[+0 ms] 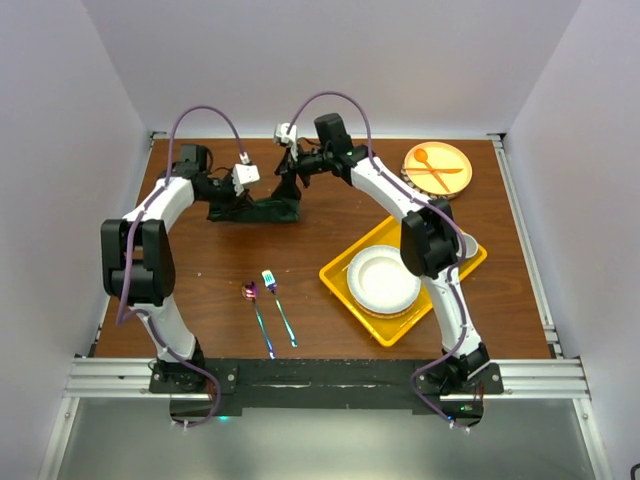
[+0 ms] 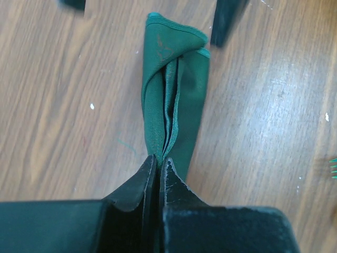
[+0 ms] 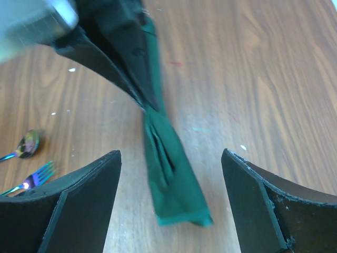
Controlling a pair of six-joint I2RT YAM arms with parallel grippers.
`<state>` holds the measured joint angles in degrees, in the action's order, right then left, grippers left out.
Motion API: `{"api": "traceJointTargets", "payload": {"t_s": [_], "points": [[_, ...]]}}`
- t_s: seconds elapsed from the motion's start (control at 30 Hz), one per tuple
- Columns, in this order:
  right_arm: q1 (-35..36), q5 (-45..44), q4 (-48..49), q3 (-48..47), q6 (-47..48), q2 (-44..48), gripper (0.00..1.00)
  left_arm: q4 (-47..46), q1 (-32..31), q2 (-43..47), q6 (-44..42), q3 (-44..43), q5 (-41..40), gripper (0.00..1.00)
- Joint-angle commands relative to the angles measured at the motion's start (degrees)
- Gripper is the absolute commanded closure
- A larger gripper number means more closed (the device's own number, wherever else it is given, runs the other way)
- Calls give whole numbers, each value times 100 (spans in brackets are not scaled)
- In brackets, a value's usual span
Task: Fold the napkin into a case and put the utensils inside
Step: Pass from the left arm to the right
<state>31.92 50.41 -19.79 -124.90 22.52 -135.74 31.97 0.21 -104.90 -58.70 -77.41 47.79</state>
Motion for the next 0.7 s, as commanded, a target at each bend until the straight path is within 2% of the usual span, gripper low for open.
{"api": "traceJointTargets", "payload": {"t_s": [0.0,0.2,0.4,0.53,0.67], "points": [[182,390,19,97,384,-5,20,-173,-205,330,-476,120,318,100],[332,320,-25,203,613,-75,24,-147,-302,418,-467,164,362,100],[376,267,-271,317,911,-163,34,-112,-337,435,-493,156,389,100],[402,197,-253,502,991,-180,41,-112,-346,453,-511,173,415,100],[394,83,-341,519,1114,-224,55,-50,-355,479,-538,182,424,100]]}}
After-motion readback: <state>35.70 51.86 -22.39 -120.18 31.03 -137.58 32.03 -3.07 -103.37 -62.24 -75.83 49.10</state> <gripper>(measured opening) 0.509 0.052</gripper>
